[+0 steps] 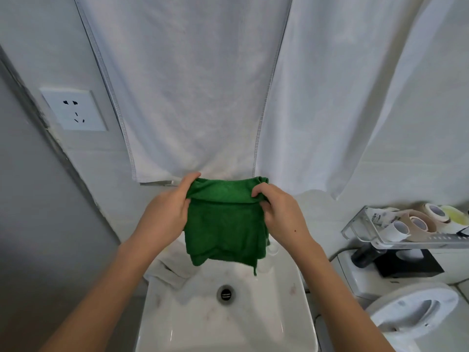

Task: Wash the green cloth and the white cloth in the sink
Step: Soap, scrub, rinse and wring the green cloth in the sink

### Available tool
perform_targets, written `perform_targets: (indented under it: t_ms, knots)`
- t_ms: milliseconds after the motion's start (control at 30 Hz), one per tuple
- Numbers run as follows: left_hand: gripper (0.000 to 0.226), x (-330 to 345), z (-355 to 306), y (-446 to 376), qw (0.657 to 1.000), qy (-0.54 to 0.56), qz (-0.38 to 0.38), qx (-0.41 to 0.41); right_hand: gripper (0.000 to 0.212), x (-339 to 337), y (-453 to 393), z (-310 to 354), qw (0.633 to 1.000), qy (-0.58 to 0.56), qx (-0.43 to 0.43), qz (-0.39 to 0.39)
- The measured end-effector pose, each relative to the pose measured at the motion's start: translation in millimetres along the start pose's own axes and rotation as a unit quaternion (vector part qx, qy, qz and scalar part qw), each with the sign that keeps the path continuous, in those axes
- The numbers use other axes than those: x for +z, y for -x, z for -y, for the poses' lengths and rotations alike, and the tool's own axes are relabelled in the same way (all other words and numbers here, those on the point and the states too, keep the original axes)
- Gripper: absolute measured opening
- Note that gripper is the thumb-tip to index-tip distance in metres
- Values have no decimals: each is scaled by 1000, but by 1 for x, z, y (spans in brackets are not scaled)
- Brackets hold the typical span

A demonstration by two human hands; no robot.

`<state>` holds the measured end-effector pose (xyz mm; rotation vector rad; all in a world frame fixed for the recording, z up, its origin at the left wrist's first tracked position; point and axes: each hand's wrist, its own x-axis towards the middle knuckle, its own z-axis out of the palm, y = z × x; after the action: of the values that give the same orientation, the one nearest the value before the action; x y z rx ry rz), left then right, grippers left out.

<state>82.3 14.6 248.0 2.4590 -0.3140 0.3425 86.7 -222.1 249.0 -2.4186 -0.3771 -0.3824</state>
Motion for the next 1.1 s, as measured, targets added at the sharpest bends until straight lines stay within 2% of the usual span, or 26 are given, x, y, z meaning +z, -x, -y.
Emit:
perform_targets:
  t_ms: [133,200,267,333,367,433,500,533,567,600,667,733,900,967,1100]
  knots:
    - [49,1,-2,-4,1000,4,18,-13,34,4,0,5,996,80,33,21]
    - [48,0,-3,-5,993,106,31,-52,38,2,2,6,995,76,54,26]
    - [46,-5,-7,-8,964,242,25,-111,38,-1,2,4,996,23,78,23]
    - [38,-9,-14,-11,926,337,9,-170,36,-6,-1,3,985,-118,121,18]
    - [33,-11,-18,-12,906,375,1,-197,35,-7,-3,3,962,-220,160,10]
    - [26,-17,-24,-15,866,439,1,-237,29,-9,-7,5,873,-416,256,2]
    - [28,-22,-26,-16,839,485,36,-243,23,-10,-10,9,776,-541,325,16]
    - [34,-23,-26,-15,833,498,59,-235,23,-11,-10,9,741,-579,337,32]
    - [41,-25,-26,-14,829,506,77,-225,27,-13,-9,8,720,-607,332,56]
    - [48,-26,-26,-13,827,512,88,-214,37,-15,-8,6,714,-621,314,84]
    - [55,-26,-25,-12,830,515,83,-196,61,-18,-5,3,742,-599,270,133]
    - [55,-26,-24,-12,846,500,47,-178,68,-19,-4,4,805,-524,241,141]
    - [58,-20,-23,-10,943,317,-39,-91,45,-2,-3,6,947,-256,158,116]
    - [57,-18,-25,-7,966,248,-57,-51,38,6,-2,5,972,-153,128,122]
    - [50,-14,-26,-3,991,92,-94,27,35,14,0,7,989,15,67,134]
